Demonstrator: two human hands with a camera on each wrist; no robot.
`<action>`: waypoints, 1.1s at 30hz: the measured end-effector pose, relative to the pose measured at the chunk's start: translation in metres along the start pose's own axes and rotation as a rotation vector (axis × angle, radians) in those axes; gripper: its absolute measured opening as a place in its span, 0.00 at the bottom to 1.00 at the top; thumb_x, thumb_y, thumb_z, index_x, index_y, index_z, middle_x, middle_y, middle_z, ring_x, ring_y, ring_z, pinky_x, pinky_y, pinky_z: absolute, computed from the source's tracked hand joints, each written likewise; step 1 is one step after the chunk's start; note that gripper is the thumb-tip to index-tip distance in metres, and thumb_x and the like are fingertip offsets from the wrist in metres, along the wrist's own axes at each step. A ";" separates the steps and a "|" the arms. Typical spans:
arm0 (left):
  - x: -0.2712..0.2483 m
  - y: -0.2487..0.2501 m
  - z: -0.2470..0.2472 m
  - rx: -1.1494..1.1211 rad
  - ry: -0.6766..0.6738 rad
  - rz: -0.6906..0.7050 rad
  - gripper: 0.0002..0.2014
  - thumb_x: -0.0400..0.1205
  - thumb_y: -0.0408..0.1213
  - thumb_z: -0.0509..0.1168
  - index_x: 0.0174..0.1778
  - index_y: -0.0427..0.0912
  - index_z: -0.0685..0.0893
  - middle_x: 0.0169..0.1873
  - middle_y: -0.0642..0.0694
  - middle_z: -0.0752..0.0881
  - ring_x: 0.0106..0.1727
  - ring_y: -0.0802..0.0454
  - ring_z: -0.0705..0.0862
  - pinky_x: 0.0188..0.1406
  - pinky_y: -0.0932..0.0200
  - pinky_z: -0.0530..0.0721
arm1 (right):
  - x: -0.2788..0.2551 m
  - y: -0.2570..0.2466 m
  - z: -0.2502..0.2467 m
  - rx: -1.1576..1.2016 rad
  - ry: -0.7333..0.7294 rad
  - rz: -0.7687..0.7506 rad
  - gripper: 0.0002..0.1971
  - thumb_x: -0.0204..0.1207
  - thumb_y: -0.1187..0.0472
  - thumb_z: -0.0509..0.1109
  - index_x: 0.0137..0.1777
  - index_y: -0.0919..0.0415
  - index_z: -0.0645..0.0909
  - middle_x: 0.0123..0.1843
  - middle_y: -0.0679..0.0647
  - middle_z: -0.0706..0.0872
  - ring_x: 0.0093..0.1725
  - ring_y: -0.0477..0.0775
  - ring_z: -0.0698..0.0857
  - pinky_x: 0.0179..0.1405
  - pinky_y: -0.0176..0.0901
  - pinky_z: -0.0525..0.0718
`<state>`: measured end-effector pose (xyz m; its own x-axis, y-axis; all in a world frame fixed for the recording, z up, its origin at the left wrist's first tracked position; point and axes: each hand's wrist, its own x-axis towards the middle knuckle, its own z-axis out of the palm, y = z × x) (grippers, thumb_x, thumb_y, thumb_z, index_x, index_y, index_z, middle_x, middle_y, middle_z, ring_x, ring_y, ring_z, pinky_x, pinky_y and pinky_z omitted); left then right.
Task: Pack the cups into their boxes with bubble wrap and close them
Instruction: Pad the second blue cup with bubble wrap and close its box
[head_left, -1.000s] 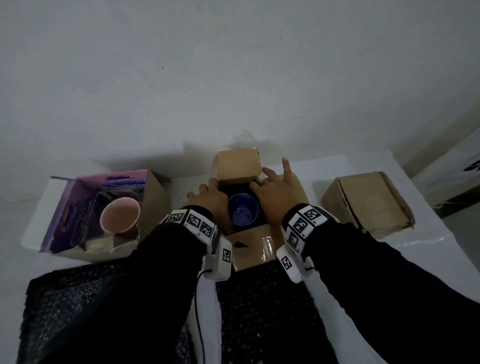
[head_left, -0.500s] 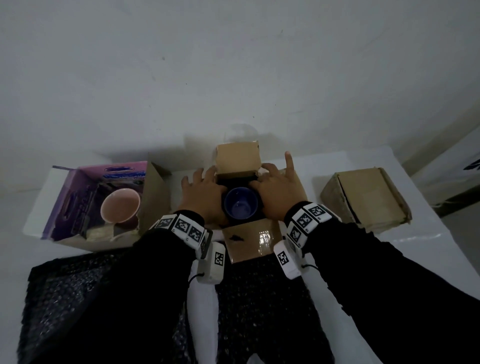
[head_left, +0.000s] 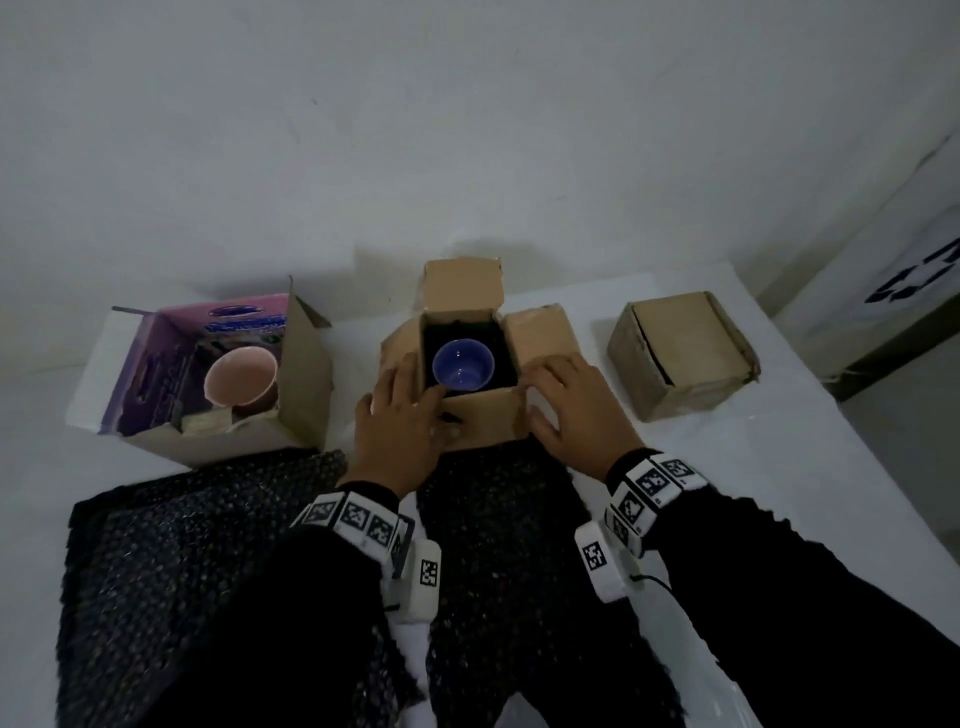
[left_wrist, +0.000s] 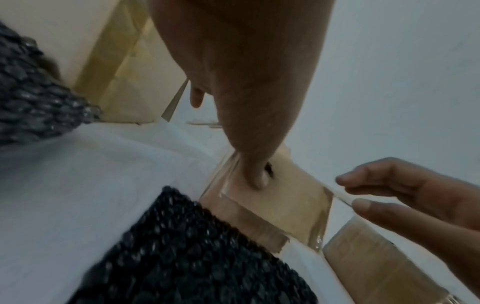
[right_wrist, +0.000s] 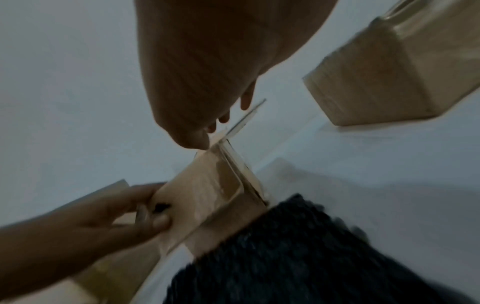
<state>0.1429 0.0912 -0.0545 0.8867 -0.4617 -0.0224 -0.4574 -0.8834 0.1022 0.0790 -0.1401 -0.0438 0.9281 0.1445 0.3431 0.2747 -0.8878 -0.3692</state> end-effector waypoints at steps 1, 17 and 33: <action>0.002 0.004 0.001 0.012 0.025 -0.020 0.27 0.78 0.54 0.67 0.73 0.54 0.73 0.84 0.38 0.57 0.81 0.33 0.59 0.69 0.34 0.72 | -0.012 -0.005 0.000 0.007 0.030 0.000 0.10 0.73 0.58 0.68 0.53 0.58 0.80 0.56 0.54 0.82 0.54 0.59 0.77 0.45 0.52 0.75; -0.062 0.005 0.015 -0.323 0.383 -0.137 0.26 0.79 0.68 0.55 0.60 0.51 0.78 0.62 0.48 0.78 0.62 0.41 0.76 0.55 0.43 0.72 | -0.078 -0.027 0.016 0.429 -0.180 0.448 0.08 0.65 0.55 0.72 0.40 0.54 0.77 0.35 0.44 0.80 0.38 0.49 0.79 0.42 0.45 0.78; -0.059 0.011 -0.077 -0.804 -0.184 -0.017 0.11 0.85 0.37 0.61 0.47 0.32 0.84 0.43 0.36 0.88 0.46 0.39 0.86 0.45 0.53 0.80 | 0.002 -0.057 -0.056 0.629 0.257 0.440 0.20 0.69 0.63 0.76 0.60 0.54 0.75 0.62 0.51 0.80 0.60 0.52 0.79 0.52 0.42 0.77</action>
<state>0.0910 0.1151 0.0248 0.8361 -0.5162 -0.1856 -0.1945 -0.5953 0.7796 0.0515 -0.1135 0.0266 0.9182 -0.3342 0.2127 0.0582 -0.4171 -0.9070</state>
